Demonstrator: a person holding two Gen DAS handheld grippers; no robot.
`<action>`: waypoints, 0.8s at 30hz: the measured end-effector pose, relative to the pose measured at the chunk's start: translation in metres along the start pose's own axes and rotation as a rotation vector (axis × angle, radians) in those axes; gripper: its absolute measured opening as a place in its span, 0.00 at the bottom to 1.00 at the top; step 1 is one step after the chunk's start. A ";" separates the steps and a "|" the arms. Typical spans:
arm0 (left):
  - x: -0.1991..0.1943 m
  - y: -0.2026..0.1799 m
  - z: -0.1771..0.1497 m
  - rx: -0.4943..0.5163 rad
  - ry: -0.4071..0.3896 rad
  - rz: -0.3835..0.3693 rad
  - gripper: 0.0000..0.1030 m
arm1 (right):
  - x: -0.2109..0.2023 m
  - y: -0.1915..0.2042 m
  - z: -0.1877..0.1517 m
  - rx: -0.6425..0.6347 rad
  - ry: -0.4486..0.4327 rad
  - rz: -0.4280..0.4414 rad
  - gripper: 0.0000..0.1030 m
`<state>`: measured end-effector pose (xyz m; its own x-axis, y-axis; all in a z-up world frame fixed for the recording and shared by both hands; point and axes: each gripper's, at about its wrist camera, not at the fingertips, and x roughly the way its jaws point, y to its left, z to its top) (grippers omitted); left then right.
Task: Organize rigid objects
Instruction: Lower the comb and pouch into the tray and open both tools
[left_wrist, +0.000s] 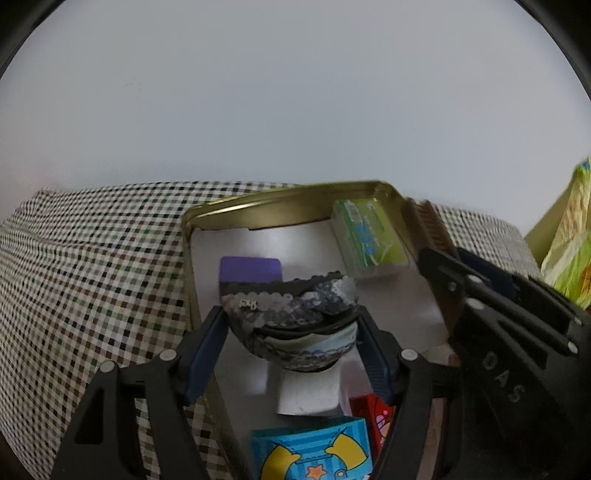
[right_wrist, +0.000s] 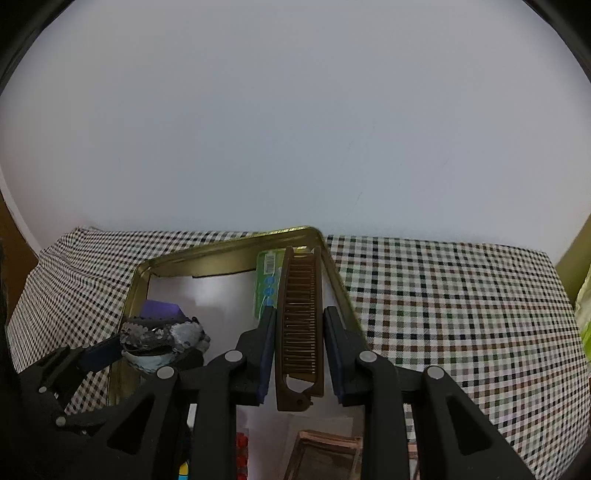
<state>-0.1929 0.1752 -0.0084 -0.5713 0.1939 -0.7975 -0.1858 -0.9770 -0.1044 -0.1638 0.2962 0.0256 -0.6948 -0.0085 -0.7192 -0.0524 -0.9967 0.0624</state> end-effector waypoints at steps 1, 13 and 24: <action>0.002 -0.003 0.000 0.016 0.010 0.000 0.67 | 0.000 0.002 -0.001 -0.003 0.005 0.001 0.28; 0.009 -0.001 0.005 0.057 0.029 0.029 0.67 | 0.035 0.010 0.003 0.017 0.101 0.014 0.28; 0.041 -0.006 0.013 0.093 0.095 0.035 0.73 | 0.045 0.010 -0.001 0.068 0.174 -0.001 0.38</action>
<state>-0.2260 0.1906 -0.0325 -0.5010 0.1457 -0.8531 -0.2428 -0.9698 -0.0231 -0.1948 0.2862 -0.0071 -0.5606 -0.0277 -0.8276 -0.1050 -0.9890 0.1042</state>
